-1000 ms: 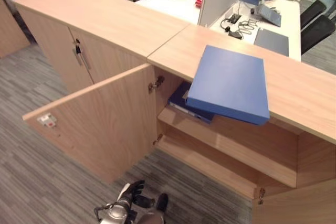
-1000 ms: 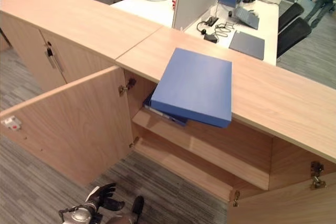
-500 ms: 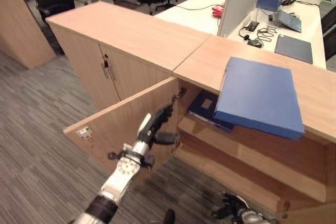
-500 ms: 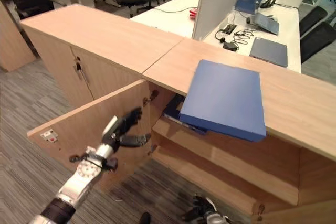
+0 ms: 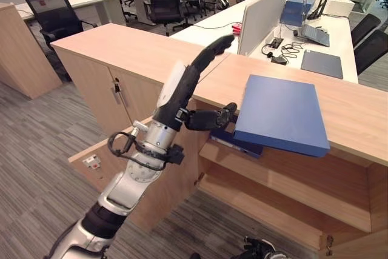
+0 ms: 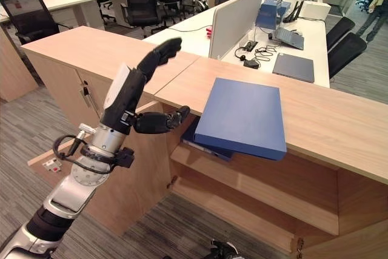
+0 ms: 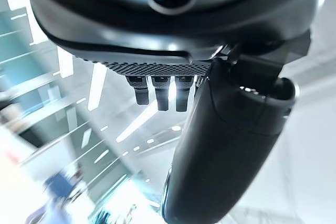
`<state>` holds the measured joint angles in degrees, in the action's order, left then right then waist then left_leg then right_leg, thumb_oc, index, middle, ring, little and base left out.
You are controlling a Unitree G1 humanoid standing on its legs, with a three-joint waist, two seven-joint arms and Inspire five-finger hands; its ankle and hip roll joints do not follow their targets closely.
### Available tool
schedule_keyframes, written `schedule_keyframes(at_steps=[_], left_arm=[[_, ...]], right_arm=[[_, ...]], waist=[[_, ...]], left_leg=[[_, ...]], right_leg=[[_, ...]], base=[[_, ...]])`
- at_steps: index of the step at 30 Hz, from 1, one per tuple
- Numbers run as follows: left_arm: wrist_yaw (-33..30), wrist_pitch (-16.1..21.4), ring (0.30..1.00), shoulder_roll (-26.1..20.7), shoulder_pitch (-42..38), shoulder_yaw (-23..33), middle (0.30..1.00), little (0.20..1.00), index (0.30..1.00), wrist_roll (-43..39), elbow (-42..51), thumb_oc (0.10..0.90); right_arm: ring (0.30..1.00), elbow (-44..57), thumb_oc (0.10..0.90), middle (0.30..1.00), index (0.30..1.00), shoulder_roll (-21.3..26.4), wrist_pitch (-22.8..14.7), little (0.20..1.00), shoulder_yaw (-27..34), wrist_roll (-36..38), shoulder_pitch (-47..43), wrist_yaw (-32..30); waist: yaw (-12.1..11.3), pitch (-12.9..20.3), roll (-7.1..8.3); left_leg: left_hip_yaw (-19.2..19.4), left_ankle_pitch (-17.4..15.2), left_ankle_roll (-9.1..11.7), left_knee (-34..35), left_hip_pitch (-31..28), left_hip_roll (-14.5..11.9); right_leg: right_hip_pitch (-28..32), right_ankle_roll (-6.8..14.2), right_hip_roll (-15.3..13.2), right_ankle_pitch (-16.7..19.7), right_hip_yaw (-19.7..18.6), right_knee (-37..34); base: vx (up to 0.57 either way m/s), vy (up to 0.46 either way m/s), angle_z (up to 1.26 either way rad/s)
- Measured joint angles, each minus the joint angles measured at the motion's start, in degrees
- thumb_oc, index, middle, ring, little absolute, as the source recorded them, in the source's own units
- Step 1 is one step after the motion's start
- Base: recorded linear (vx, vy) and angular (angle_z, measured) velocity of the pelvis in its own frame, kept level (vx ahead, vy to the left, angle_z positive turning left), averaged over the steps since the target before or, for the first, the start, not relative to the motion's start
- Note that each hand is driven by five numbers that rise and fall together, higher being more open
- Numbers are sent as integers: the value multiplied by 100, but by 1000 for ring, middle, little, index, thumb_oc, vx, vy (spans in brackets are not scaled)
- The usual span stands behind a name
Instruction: Put the empty folder in the office cabinet
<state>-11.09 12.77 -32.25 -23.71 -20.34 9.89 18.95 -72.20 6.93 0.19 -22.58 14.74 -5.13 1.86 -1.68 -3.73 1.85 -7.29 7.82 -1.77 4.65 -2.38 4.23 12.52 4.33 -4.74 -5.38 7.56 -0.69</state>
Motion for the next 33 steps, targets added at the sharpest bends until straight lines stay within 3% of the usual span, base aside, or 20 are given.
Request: schedule_keyframes(at_steps=[6, 16, 22, 27, 33], left_arm=[[-99, 284, 900, -58, -767, -400, 900, 900, 900, 367, 343, 800], [194, 604, 900, -7, -928, -1342, 900, 900, 900, 154, 568, 800], [687, 518, 900, -77, -1012, -2077, 900, 900, 900, 200, -273, 800], [948, 255, 900, -157, -1119, -2229, 900, 900, 900, 638, -1103, 800], [1039, 225, 900, -226, -1121, -2354, 900, 900, 900, 1308, -1465, 800]], right_arm=[[900, -231, 800, 900, 900, -33, -58, 900, -16, 6, -42, 10], [900, -448, 800, 900, 900, -18, -131, 900, 83, 55, -22, 9], [900, -410, 800, 900, 900, 35, -133, 900, 88, 178, 66, 16], [900, -403, 800, 900, 900, 111, -143, 900, 126, 227, 6, 22], [900, -410, 800, 900, 900, 156, -120, 900, 140, 227, 14, 21]], waist=[[95, 182, -7], [168, 431, -134], [248, 480, -175], [328, 499, -169], [340, 515, -139]], left_leg=[[37, -1, 7, 1, -52, -2], [67, -2, 28, 22, -72, -47], [84, -1, 28, 23, -56, -48], [149, 0, 32, 21, -24, -90], [167, -1, 34, 19, -11, -112]], right_leg=[[50, 22, -13, 33, -8, -38], [58, 34, 26, 43, -74, -104], [27, 31, 25, 48, -86, -95], [3, -37, 54, 117, -103, -127], [17, -62, 80, 137, -101, -192]], base=[[5, -33, -5], [0, -11, -3], [-3, -6, -2], [-3, -8, -5], [0, 0, 0]])
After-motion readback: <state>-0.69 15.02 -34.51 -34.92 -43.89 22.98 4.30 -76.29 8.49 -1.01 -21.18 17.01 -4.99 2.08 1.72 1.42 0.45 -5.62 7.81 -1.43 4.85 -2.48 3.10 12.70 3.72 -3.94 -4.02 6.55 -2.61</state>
